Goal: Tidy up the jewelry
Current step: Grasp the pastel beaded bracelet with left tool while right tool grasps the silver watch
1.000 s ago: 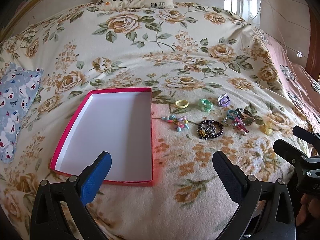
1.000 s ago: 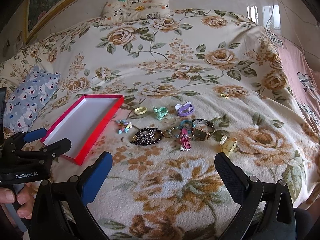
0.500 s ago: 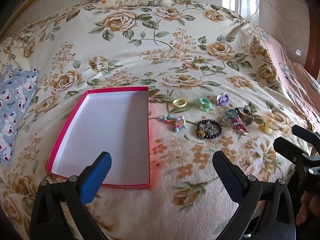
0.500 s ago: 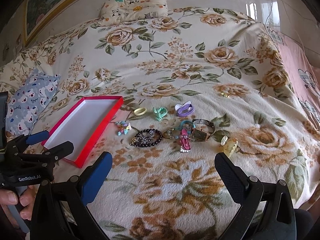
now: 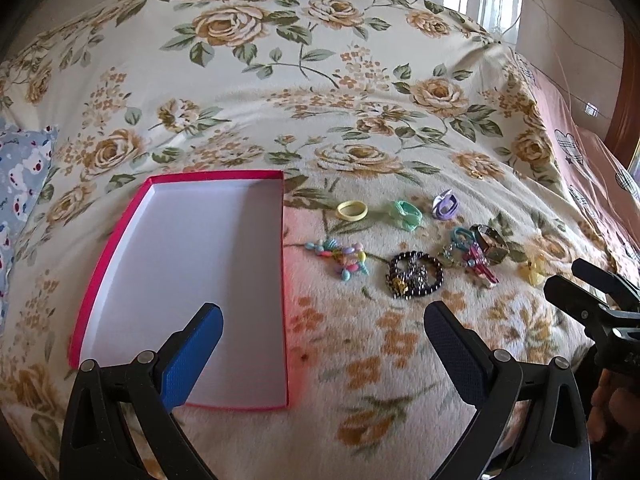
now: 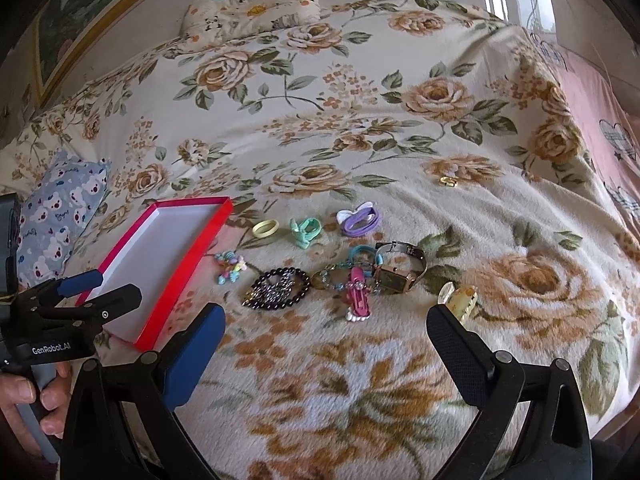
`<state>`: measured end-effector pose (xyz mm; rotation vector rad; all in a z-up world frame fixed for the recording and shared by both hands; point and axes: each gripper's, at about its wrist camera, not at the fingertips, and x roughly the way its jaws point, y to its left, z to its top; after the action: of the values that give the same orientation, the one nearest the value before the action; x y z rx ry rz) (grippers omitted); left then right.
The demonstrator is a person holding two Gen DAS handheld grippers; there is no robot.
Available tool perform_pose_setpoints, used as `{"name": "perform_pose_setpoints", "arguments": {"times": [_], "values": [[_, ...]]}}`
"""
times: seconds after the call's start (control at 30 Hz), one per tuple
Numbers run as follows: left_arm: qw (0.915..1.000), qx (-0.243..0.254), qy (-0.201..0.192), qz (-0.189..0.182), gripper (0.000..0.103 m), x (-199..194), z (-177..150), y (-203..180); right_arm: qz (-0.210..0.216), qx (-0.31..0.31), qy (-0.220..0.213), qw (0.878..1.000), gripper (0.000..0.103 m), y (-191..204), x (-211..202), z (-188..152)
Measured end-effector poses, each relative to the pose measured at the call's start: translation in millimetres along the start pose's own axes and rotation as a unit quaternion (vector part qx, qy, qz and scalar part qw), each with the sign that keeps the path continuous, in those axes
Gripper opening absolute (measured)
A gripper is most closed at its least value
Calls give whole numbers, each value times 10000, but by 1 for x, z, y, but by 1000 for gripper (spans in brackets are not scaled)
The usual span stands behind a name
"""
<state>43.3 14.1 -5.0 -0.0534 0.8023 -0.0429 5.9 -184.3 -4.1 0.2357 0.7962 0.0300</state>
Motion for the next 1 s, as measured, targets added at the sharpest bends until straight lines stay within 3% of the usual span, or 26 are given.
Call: {"name": "perform_pose_setpoints", "arguments": {"times": [0.13, 0.27, 0.5, 0.73, 0.83, 0.93, 1.0], "values": [[10000, -13, 55, -26, 101, 14, 11, 2, -8, 118, 75, 9999, 96, -9, 11, 9], [9998, 39, 145, -98, 100, 28, 19, 1, 14, 243, 212, 9995, 85, -19, 25, 16], [9980, 179, 469, -396, 80, 62, 35, -3, 99, 157, 448, 9988, 74, -31, 48, 28], [9953, 492, 795, -266, 69, 110, 53, -12, 104, -140, 792, 9967, 68, -38, 77, 36], [9941, 480, 935, -254, 64, 130, 57, -15, 63, -164, 960, 9952, 58, -44, 89, 35], [9924, 478, 1093, -296, 54, 149, 60, -18, 61, -164, 1122, 9935, 53, -48, 98, 31], [9911, 482, 1201, -319, 39, 161, 60, -18, 10, -239, 1196, 9925, 50, -49, 103, 30]]}}
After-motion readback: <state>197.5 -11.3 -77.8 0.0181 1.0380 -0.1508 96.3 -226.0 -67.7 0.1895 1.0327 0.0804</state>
